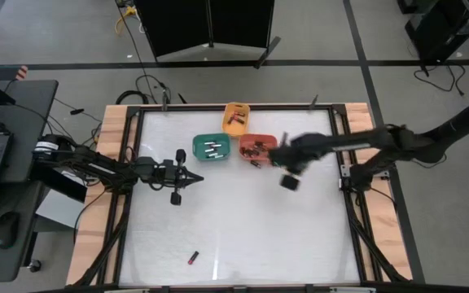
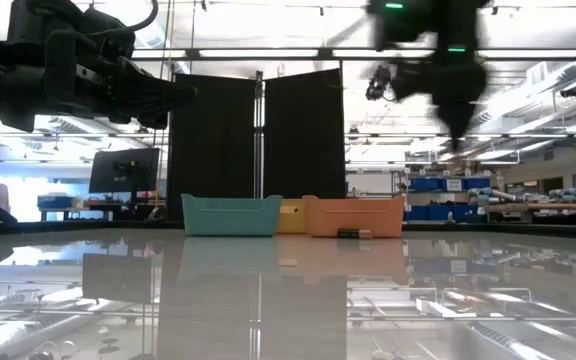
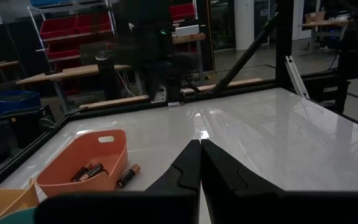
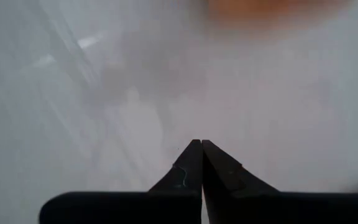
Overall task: Sort batteries
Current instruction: Put the silver battery into the green bin
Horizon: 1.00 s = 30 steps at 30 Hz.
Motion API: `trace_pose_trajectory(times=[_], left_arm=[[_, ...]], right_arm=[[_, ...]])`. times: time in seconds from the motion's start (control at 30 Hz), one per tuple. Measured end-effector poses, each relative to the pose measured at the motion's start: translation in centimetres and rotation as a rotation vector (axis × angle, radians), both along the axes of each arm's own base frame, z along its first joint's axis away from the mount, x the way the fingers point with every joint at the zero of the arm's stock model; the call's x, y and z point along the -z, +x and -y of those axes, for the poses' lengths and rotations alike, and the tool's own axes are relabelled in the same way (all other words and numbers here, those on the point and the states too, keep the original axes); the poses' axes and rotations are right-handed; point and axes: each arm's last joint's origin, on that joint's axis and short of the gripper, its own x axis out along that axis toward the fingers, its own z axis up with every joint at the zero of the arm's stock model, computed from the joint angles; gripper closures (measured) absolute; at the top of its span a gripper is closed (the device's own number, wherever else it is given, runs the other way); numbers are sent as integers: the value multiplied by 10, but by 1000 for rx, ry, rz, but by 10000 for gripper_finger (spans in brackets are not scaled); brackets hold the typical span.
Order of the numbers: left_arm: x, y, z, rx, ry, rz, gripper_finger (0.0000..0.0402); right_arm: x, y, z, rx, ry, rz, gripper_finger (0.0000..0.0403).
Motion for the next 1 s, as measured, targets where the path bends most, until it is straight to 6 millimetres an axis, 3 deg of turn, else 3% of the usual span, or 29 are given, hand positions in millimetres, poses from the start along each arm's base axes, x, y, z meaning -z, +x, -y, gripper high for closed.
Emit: trace_pose_trajectory(times=[0.2,0.4,0.67,1.0], left_arm=[[0,0,0,0,0,3,385],[-1,0,0,-3,0,5,385],[0,0,0,-7,9,5,385],[0,0,-1,-24,13,3,385]], right_arm=[[27,-68,-42,179,95,-177,395],[52,-97,-55,249,139,-302,395],[75,-96,-44,267,112,-477,395],[109,-84,-4,305,87,-690,395]])
